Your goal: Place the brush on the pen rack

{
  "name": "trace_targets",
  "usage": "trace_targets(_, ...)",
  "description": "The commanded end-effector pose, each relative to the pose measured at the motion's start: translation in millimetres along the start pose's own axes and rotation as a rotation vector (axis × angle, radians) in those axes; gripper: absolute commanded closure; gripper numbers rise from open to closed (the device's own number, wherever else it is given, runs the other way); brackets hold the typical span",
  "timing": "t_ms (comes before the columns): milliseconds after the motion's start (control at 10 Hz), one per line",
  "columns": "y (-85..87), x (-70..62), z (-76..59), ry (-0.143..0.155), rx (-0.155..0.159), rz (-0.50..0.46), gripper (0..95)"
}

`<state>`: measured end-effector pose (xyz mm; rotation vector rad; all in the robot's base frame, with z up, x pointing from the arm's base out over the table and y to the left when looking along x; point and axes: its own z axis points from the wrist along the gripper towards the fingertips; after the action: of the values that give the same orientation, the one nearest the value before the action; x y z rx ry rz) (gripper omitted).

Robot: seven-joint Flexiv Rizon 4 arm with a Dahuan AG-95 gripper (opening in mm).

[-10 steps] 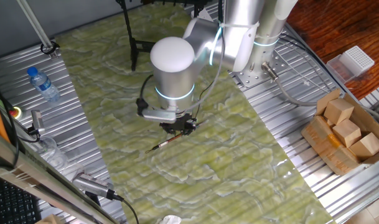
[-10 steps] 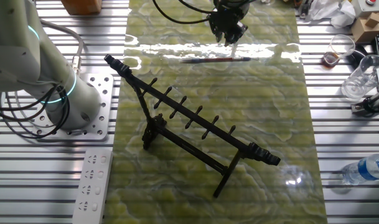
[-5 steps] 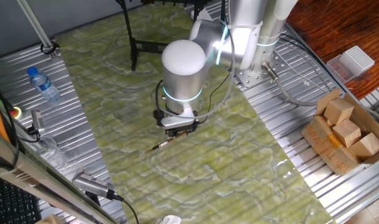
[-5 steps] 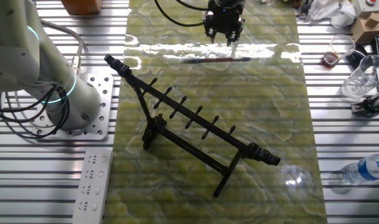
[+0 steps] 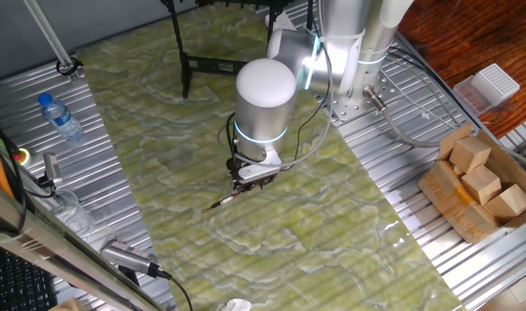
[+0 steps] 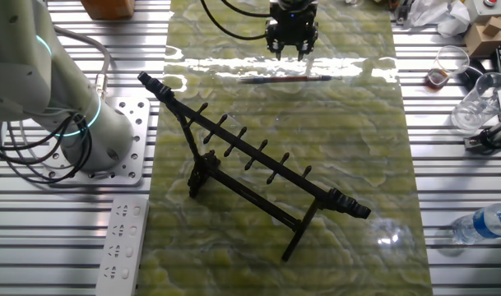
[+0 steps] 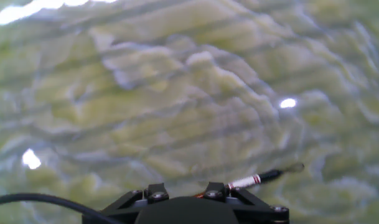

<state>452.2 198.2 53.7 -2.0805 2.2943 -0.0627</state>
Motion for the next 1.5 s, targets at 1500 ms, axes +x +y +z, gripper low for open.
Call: trace_targets(1500,3.2,11.9,8.3,0.027,0.0,1.018,57.0)
